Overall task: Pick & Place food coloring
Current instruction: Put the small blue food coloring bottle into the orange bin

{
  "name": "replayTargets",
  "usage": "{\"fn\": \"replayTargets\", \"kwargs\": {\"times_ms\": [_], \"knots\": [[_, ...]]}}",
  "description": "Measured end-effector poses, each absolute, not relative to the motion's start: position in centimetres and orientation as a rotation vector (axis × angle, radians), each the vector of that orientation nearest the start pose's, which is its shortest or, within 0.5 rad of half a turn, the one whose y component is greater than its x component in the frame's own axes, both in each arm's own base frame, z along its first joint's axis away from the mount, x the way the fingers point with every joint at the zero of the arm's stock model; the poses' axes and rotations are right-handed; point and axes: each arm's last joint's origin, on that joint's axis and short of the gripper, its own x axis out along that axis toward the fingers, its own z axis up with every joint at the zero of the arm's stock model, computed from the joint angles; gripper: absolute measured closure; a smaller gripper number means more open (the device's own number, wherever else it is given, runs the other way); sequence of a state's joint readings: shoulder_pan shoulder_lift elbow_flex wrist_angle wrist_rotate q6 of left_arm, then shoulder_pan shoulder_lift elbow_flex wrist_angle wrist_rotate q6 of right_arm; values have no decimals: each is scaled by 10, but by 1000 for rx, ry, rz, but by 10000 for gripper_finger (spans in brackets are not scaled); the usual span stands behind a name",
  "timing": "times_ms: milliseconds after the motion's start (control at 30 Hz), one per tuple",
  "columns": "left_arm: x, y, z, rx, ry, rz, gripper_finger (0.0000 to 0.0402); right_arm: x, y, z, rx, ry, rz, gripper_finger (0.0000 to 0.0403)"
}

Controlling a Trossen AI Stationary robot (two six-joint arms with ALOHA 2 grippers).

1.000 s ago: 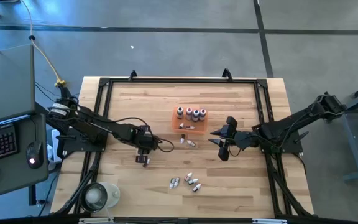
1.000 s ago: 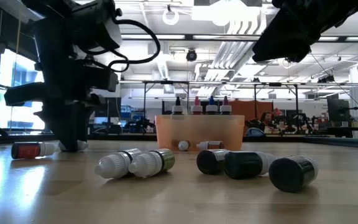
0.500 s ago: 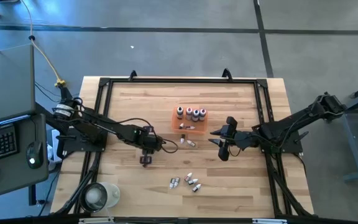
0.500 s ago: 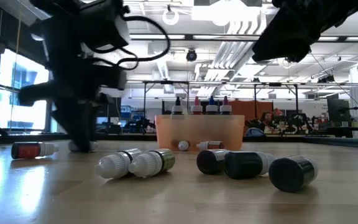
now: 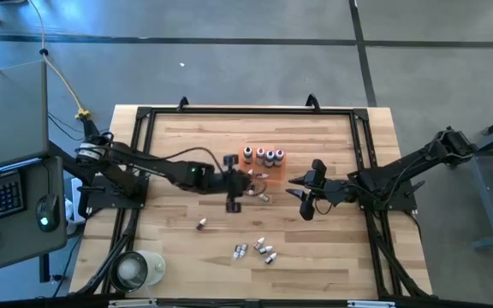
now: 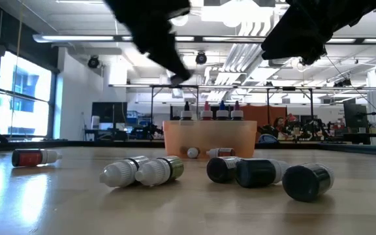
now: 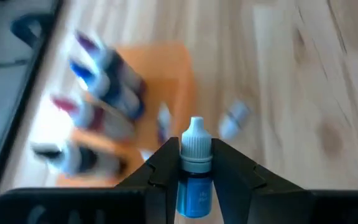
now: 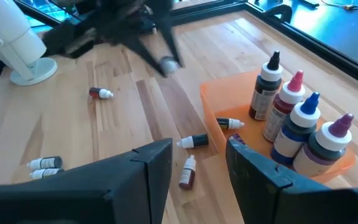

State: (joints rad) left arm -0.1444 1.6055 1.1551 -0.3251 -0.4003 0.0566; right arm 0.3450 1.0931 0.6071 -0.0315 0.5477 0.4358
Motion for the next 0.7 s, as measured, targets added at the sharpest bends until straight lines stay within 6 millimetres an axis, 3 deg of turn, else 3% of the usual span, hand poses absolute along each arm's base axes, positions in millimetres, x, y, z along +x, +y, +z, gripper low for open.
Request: {"fn": "replayTargets", "kwargs": {"times_ms": [200, 433, 600, 700], "knots": [[350, -3, 253, 201, 721, 260, 324, 215, 61, 231, 203, 417, -291, 258], [371, 35, 217, 123, 774, 307, 323, 215, 61, 230, 202, 419, -291, 258], [377, 44, 186, 132, 860, 337, 323, 215, 61, 230, 199, 424, -294, 258], [376, 46, 179, 155, 899, 334, 323, 215, 61, 230, 198, 425, -293, 258]]}}
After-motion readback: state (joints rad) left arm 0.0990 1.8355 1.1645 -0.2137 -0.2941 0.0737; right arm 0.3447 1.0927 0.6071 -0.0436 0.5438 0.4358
